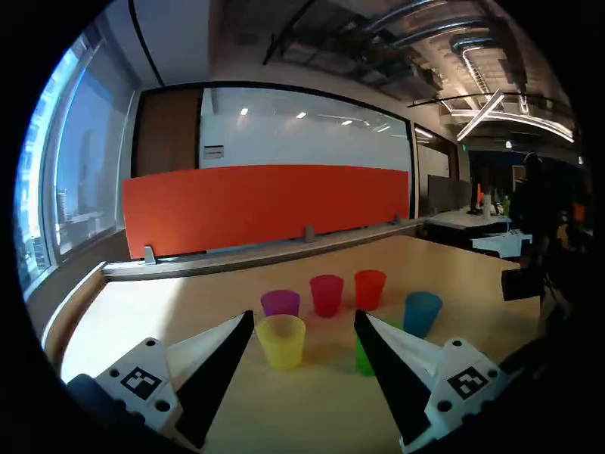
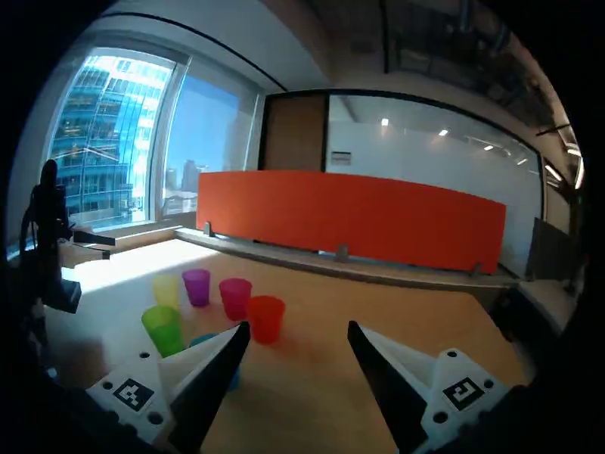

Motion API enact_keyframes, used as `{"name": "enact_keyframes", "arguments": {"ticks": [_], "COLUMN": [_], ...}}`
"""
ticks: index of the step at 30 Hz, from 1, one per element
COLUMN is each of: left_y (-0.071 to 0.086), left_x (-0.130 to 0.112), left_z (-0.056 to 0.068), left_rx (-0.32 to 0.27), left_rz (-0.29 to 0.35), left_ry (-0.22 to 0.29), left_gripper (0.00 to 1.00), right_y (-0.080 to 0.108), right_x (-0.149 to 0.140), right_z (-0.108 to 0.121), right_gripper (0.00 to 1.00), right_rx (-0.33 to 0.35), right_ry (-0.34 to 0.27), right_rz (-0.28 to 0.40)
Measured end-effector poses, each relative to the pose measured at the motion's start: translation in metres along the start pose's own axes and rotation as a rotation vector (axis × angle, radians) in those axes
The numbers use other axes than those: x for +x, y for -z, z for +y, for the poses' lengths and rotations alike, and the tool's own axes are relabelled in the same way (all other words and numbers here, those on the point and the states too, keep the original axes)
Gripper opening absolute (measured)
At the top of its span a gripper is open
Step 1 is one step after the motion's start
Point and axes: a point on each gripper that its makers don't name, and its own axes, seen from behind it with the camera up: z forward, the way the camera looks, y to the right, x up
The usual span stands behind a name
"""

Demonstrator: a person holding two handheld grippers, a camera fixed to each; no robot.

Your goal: Pour water

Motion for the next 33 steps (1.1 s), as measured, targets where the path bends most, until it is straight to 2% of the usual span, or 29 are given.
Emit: {"name": "enact_keyframes", "arguments": {"ticks": [9,15,18,24,33], "left_y": [0.007,0.011,0.014,0.015,0.02], "left_x": [0.017,0.022,0.024,0.023,0.024], "left_z": [-0.019,-0.032,-0.036,-0.047,-0.055], "left_rx": [0.113,0.193,0.229,0.272,0.313], "left_rz": [0.086,0.114,0.133,0.138,0.143], "left_ry": [0.031,0.022,0.034,0.073,0.059], "left_gripper": [0.99,0.99,0.99,0.99,0.99], "right_y": [0.002,0.004,0.005,0.007,0.009], "right_x": [0.012,0.013,0.012,0.013,0.021], "right_z": [0.024,0.034,0.038,0.037,0.041], "right_gripper": [1.0,1.0,1.0,1.0,1.0], "right_rx": [-0.14,-0.224,-0.263,-0.3,-0.31], "right_ry": [-0.042,-0.061,-0.058,-0.073,-0.085], "right_rz": [0.073,0.097,0.11,0.122,0.148]}}
